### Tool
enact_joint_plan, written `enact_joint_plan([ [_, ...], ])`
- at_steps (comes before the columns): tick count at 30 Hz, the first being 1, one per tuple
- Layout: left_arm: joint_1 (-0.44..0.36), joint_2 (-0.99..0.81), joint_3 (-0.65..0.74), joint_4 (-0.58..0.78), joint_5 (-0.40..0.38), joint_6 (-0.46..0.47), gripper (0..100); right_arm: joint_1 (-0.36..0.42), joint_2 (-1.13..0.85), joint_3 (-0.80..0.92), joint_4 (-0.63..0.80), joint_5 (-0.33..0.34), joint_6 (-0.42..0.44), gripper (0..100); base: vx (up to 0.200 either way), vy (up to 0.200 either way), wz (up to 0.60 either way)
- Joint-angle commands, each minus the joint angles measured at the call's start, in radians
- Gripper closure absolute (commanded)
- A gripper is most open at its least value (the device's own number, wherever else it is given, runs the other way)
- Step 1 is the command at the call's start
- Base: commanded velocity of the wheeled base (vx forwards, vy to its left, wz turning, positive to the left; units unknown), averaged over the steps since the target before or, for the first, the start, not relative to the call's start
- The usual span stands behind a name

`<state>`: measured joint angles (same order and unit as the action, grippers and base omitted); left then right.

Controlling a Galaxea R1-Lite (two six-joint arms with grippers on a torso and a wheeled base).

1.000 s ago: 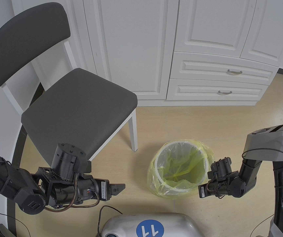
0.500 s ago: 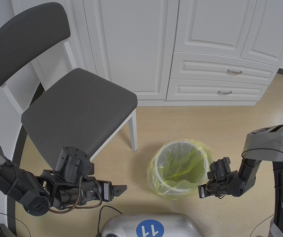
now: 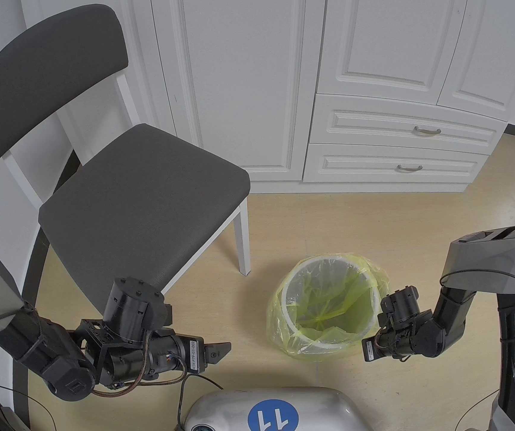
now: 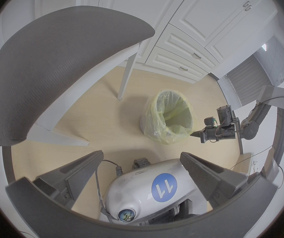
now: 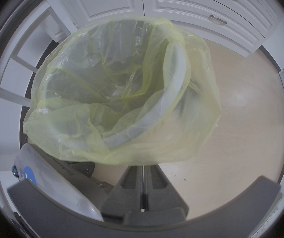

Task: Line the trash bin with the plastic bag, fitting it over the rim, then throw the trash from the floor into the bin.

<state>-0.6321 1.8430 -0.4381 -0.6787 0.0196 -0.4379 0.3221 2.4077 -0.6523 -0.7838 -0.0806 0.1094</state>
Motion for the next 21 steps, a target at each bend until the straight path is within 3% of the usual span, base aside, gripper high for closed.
enact_joint_plan([
  [1,-0.004,0.019,0.001,-0.005,0.0,0.001,0,-0.011,-0.068,0.076,0.003,0.004,-0.071,100,0.0,0.0,0.0],
  [8,-0.006,0.012,0.001,-0.005,0.0,0.001,0,-0.06,-0.232,0.229,0.0,0.045,-0.315,100,0.0,0.0,0.0],
  [9,-0.006,0.012,0.001,-0.005,0.0,0.001,0,-0.06,-0.232,0.229,0.0,0.045,-0.315,100,0.0,0.0,0.0],
  [12,-0.006,0.007,0.002,-0.005,0.0,0.001,0,-0.104,-0.344,0.286,-0.011,0.159,-0.366,100,0.0,0.0,0.0],
  [15,-0.006,0.005,0.002,-0.005,0.0,0.001,0,-0.143,-0.424,0.307,-0.009,0.211,-0.382,100,0.0,0.0,0.0],
  [21,-0.006,0.019,-0.004,-0.005,0.0,0.002,0,-0.173,-0.522,0.304,0.028,0.222,-0.382,100,0.0,0.0,0.0],
])
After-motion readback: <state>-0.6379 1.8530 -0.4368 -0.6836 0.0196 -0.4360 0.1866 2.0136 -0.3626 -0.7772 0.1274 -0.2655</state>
